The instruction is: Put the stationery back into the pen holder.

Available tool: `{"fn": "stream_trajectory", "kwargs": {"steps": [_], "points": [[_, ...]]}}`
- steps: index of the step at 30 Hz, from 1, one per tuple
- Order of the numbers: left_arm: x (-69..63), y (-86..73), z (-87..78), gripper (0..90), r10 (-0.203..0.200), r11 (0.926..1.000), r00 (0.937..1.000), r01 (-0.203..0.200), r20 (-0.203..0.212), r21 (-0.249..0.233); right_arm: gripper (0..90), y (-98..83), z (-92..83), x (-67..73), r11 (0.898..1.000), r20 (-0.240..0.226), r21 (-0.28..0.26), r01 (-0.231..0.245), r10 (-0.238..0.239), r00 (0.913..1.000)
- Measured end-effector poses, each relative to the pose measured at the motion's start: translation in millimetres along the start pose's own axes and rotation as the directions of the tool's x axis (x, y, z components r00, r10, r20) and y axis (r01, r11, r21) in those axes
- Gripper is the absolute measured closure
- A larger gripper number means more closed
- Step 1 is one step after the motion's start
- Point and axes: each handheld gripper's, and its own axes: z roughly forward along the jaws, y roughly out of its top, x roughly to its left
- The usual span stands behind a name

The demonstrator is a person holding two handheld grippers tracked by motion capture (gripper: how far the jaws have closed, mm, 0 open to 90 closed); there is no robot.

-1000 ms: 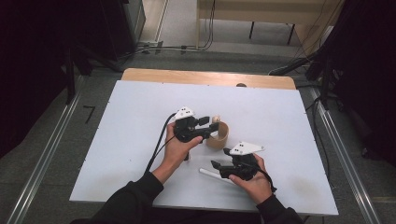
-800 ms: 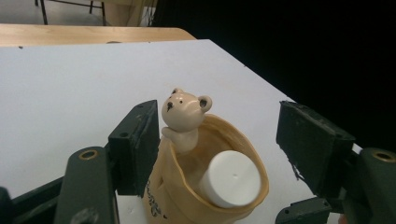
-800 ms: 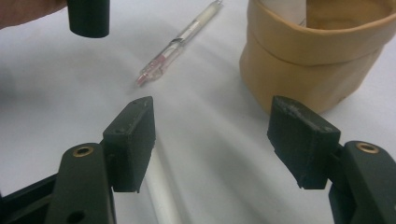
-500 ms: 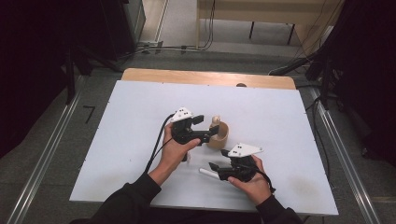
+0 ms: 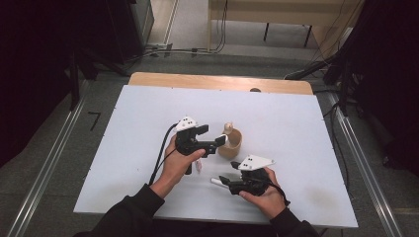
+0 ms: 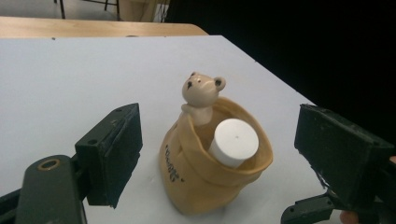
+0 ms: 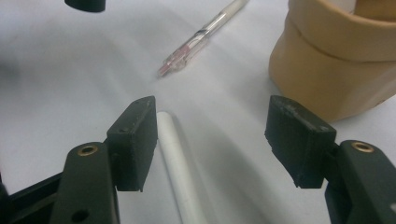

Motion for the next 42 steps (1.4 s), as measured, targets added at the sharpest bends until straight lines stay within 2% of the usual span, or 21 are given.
{"fn": "stream_trajectory", "kwargs": {"steps": [11,33,42], "points": [[11.2,-9.2,-10.7,16.5,-0.006,0.9997,0.9993,0.007,-0.036,0.025,35.5,-2.8,3.4,4.7,0.999,-0.010,0.024,0.041,-0.041,0.9991],[28.0,-13.6,-23.9,16.2,-0.044,0.9990,0.9956,0.045,-0.083,0.005,39.3,-11.2,6.3,4.0,0.997,-0.021,0.041,0.065,-0.065,0.9977],[34.0,-14.6,-26.6,16.4,-0.056,0.9984,0.9930,0.056,-0.104,-0.007,45.9,-13.7,5.4,3.4,0.996,-0.028,0.047,0.079,-0.078,0.9966]]}}
